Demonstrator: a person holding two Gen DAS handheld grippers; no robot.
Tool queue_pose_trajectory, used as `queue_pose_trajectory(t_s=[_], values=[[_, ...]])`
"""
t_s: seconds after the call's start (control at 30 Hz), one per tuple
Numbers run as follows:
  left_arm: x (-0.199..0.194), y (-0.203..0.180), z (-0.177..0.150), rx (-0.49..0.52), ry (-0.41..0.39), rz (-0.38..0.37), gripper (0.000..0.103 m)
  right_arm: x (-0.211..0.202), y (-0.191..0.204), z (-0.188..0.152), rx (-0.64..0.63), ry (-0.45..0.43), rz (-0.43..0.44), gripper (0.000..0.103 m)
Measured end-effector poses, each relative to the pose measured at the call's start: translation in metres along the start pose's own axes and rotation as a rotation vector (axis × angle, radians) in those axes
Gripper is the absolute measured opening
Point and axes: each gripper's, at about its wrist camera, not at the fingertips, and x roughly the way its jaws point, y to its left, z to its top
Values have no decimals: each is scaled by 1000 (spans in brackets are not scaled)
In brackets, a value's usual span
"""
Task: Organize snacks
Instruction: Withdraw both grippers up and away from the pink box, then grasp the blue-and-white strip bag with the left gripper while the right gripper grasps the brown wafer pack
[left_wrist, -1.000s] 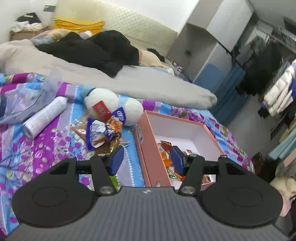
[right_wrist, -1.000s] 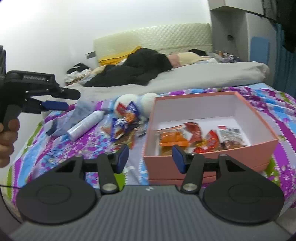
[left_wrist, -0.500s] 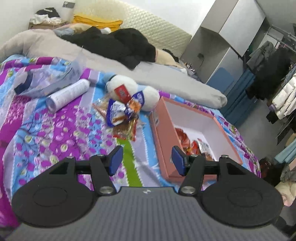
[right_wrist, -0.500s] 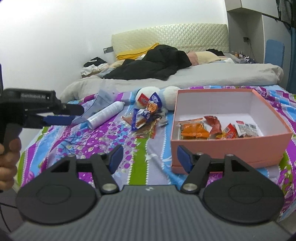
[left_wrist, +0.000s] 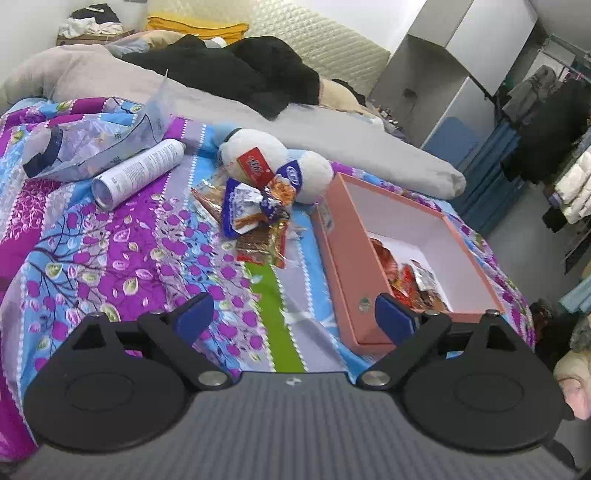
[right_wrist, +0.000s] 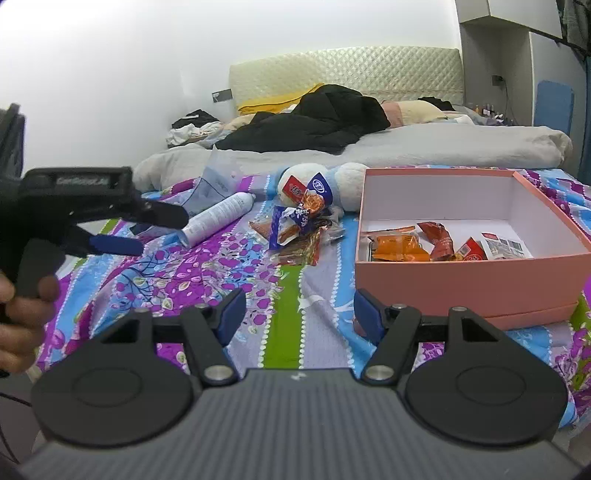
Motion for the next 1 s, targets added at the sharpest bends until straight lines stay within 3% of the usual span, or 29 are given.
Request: queue_pose_trajectory(t_s=[0.2,0.5,0.6,0.8,1.0], values=[[32,12,14,9,12,34,96,25,6,0,-38,14,21,67],[72,64,34,-97,51,76,96,68,23,12,-78,21,74,67],[84,84,40,-160,74,71,96,85,31,15,-93,19,91,67],[102,113,47,-185,46,36,96,118,42,17,-102,39,94,67],[130,130,53,-150,44,3,95,149,45,22,-123,50,83,67]])
